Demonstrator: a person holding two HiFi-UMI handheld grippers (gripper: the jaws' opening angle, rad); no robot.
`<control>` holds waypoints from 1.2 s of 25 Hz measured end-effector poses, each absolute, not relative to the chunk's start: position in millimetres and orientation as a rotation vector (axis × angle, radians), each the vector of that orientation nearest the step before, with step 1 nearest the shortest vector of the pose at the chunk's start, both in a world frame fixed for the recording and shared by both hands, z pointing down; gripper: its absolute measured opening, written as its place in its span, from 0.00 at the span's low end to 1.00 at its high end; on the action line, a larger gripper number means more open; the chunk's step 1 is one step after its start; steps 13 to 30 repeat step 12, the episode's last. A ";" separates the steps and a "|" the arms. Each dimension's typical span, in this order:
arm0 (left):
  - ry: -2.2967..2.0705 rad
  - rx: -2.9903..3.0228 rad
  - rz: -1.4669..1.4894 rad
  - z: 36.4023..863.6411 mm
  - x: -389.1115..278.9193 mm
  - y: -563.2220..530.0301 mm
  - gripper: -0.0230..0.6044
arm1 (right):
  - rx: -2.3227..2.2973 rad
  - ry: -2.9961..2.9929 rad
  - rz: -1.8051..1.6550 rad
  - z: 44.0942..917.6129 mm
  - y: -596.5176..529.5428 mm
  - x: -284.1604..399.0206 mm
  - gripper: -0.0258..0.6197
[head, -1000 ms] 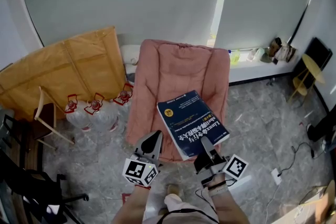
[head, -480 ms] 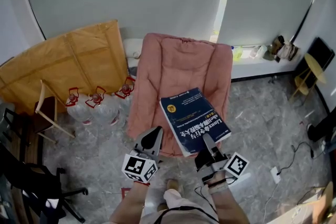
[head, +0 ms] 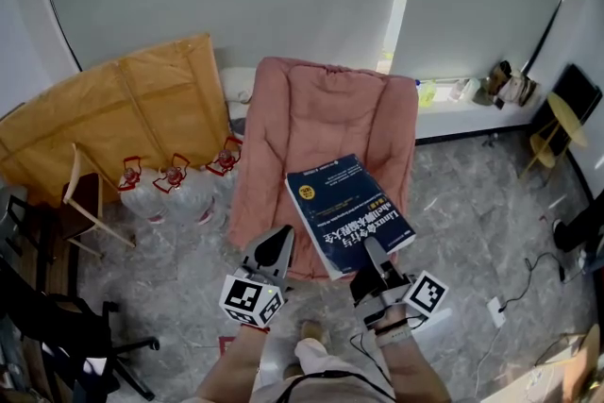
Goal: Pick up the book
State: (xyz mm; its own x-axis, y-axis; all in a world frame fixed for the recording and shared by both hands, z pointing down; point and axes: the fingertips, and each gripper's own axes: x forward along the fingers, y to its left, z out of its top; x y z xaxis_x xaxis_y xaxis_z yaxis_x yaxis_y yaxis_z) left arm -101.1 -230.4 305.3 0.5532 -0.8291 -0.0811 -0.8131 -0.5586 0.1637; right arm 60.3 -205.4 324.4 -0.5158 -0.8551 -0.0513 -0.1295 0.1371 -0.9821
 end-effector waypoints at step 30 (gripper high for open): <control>-1.403 2.679 -0.218 309.7 -96.5 -235.1 0.05 | -0.947 1.758 -1.421 326.8 -210.4 66.8 0.32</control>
